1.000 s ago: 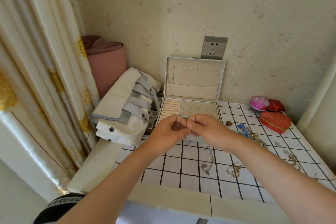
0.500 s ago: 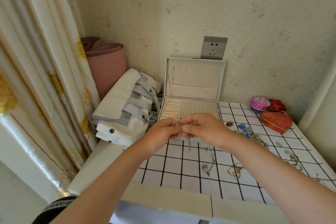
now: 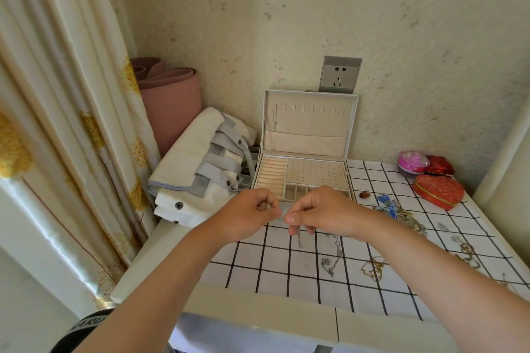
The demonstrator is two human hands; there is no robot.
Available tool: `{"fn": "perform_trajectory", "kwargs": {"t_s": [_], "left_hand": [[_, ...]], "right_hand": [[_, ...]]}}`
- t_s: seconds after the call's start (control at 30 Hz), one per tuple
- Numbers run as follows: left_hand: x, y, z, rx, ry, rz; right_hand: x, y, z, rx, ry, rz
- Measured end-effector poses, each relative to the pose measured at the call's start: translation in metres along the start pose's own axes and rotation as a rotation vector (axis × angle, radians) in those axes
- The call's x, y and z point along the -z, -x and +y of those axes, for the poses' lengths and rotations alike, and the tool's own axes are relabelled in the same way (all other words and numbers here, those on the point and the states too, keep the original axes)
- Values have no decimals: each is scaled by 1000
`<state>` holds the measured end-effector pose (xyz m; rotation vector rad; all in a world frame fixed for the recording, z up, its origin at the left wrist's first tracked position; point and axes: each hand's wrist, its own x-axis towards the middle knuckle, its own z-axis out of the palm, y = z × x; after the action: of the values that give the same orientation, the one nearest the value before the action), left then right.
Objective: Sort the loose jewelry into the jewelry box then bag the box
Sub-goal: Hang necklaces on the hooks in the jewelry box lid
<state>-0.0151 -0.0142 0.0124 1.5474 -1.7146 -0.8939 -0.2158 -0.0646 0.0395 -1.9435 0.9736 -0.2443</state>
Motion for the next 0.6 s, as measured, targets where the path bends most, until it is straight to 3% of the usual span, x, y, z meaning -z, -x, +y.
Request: {"fn": "perform_trajectory", "kwargs": {"t_s": [0.37,0.6], "left_hand": [[2,9,1,-38,2,-40],[3,7,7,-124,8,-15]], "right_hand": [[-2,-8,3,52,35,112],[-6,-11,1,-2,-86,73]]}}
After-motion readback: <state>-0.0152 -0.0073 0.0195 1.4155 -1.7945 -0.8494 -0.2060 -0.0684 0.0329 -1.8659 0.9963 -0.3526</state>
